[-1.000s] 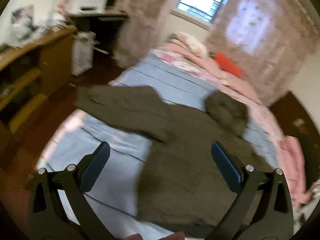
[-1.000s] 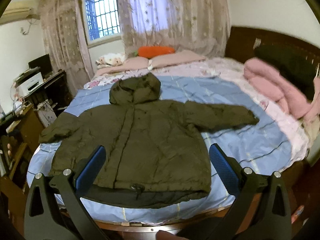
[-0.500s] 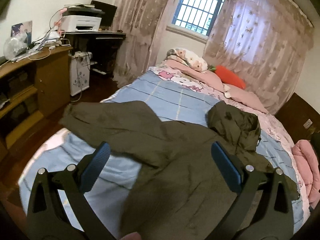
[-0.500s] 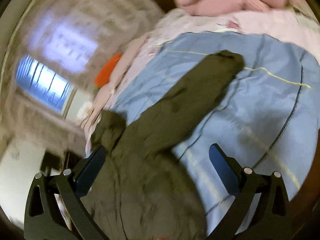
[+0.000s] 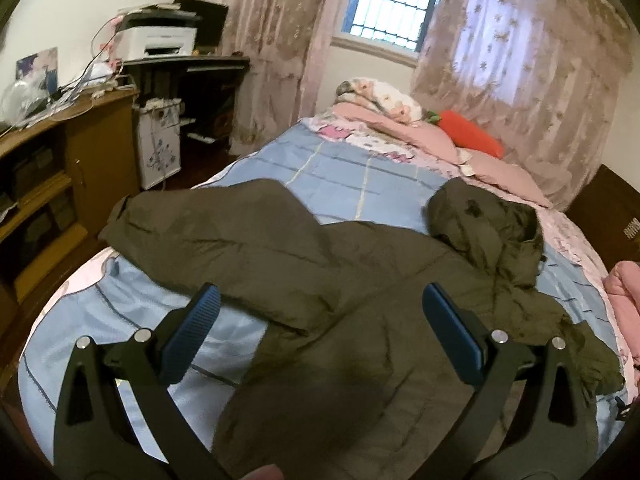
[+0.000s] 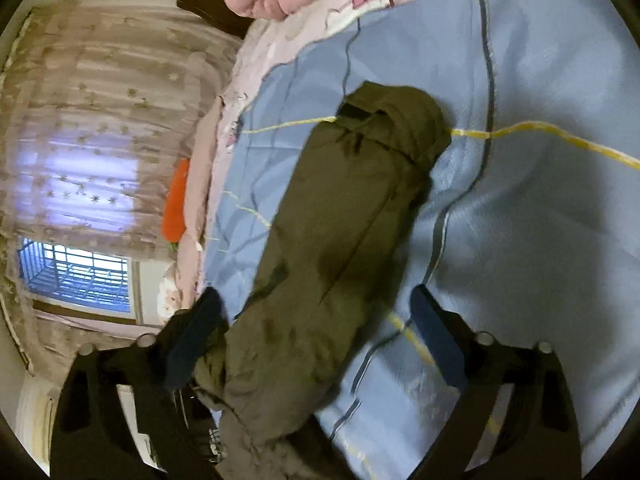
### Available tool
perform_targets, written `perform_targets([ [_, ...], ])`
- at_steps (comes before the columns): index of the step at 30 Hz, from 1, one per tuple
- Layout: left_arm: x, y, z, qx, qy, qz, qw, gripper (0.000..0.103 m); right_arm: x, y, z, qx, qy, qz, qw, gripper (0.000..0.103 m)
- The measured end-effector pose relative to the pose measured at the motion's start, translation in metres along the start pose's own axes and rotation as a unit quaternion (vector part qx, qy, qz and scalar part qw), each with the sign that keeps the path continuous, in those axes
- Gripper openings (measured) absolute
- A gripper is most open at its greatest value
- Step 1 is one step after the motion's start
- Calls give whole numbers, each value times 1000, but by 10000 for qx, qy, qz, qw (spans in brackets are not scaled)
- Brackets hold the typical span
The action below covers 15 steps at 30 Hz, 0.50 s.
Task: Fold large clothes
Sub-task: 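Fold the gripped sleeve with the right tool across the jacket body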
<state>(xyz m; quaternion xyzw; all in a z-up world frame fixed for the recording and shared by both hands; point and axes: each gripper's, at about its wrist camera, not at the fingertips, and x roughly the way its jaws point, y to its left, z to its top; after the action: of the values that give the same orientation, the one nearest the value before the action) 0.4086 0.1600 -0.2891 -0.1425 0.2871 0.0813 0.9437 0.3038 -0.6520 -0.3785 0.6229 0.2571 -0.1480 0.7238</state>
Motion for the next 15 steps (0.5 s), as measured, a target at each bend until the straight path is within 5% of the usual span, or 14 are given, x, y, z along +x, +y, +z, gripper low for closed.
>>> perform_targets([
  [10, 16, 27, -7, -192, 97, 163, 9996, 101, 41, -10, 26, 194, -252, -52, 9995, 61],
  [12, 16, 29, -6, -177, 56, 129, 9997, 101, 45, -14, 28, 251, -322, -31, 9992, 51],
  [14, 15, 30, -7, -162, 18, 113, 9998, 101, 46, -16, 30, 322, -418, -6, 9986, 21],
  [15, 14, 30, -8, -157, 5, 110, 9998, 101, 45, -15, 30, 300, -463, -14, 9985, 14],
])
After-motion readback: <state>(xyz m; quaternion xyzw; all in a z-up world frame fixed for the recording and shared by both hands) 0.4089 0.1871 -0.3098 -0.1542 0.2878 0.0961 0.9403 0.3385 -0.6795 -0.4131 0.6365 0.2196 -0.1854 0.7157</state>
